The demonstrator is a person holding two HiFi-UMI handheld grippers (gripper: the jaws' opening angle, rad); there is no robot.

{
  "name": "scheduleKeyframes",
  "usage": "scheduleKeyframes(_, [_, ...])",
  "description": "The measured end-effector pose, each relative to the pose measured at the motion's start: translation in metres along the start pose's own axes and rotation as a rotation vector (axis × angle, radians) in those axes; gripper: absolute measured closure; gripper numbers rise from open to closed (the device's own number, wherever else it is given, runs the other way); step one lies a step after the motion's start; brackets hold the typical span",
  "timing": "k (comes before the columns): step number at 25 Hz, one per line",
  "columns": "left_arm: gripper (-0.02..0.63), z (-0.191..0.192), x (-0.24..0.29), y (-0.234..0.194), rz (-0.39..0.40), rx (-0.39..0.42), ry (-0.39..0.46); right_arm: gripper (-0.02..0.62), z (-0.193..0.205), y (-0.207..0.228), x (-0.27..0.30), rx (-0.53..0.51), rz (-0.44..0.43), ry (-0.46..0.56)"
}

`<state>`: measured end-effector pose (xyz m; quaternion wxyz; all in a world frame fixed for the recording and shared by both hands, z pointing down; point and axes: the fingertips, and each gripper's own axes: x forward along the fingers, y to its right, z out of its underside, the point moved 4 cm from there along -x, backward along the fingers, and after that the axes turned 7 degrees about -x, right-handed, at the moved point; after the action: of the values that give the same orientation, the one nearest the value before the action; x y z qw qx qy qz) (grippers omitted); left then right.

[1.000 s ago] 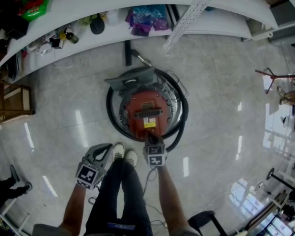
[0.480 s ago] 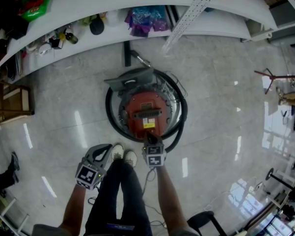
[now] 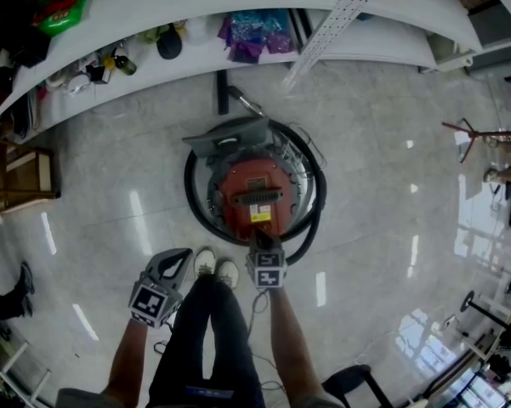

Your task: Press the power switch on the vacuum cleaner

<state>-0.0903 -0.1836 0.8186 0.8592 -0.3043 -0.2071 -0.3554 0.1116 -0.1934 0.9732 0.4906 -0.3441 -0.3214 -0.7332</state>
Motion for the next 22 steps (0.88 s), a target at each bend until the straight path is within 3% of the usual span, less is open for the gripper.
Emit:
scheduleKeyframes(7, [0.598, -0.001, 0.001, 0.005, 0.011, -0.004, 0.010, 0.583, 0.004, 0.003, 0.002, -0.013, -0.005, -0.027])
scheduleKeyframes(22, [0.598, -0.022, -0.019, 0.021, 0.021, 0.017, 0.037, 0.583, -0.019, -0.008, -0.033, -0.009, -0.040, 0.037])
